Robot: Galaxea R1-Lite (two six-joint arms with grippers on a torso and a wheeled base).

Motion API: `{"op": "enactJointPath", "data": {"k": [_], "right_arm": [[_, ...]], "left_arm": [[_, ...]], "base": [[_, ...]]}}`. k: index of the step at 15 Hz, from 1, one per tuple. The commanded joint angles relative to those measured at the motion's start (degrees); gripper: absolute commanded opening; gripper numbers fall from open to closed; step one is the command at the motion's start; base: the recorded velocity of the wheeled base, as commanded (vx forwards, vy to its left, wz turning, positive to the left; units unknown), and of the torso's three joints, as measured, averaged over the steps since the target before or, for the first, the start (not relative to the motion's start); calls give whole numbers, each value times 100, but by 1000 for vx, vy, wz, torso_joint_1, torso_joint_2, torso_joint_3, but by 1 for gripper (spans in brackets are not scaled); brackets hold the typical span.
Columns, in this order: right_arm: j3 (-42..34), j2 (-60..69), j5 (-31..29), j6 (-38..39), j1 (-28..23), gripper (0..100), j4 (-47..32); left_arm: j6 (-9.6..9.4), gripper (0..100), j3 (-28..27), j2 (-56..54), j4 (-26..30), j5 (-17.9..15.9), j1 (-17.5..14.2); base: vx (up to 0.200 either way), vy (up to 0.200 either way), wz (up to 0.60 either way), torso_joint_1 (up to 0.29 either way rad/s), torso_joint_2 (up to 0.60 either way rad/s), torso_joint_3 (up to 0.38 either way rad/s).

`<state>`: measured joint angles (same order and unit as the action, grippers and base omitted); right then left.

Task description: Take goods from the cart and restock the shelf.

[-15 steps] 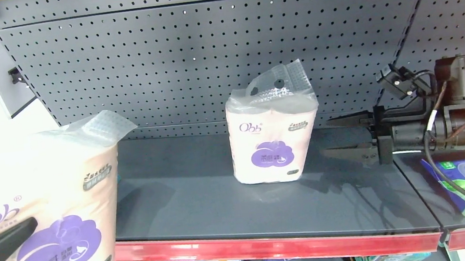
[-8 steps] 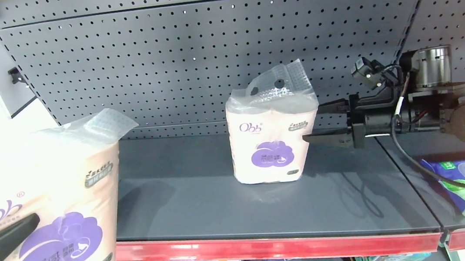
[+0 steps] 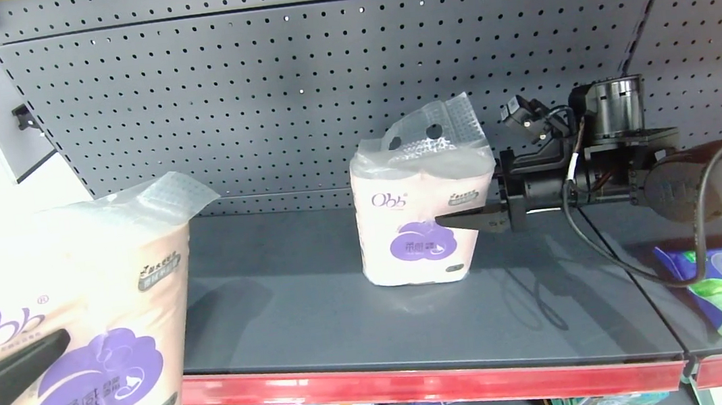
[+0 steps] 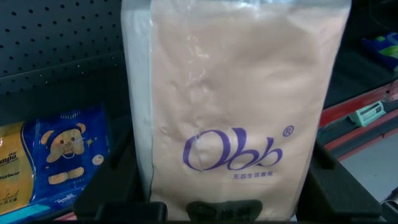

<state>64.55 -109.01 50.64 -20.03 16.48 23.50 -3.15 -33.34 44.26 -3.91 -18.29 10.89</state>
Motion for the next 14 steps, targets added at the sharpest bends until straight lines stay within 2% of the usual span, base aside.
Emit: {"op": "enactJointPath", "data": {"k": [1,8,9,14], "right_arm": [[102,-121,-10,-10,39,100,5],[436,-446,-10,-27,83,100,14],[453,-455,-45,-19,110,0,14],[242,-305,-37,-71,136,0,23]], "left_arm": [[-2,0,3,21,-4,0,1],[-2,0,-23,-6,-4,0,1],[-2,0,-50,-6,-4,0,1],[-2,0,-58,-6,-4,0,1]], "base": [[0,0,0,0,0,0],[0,0,0,0,0,0],[0,0,0,0,0,0],[0,0,0,0,0,0]]}}
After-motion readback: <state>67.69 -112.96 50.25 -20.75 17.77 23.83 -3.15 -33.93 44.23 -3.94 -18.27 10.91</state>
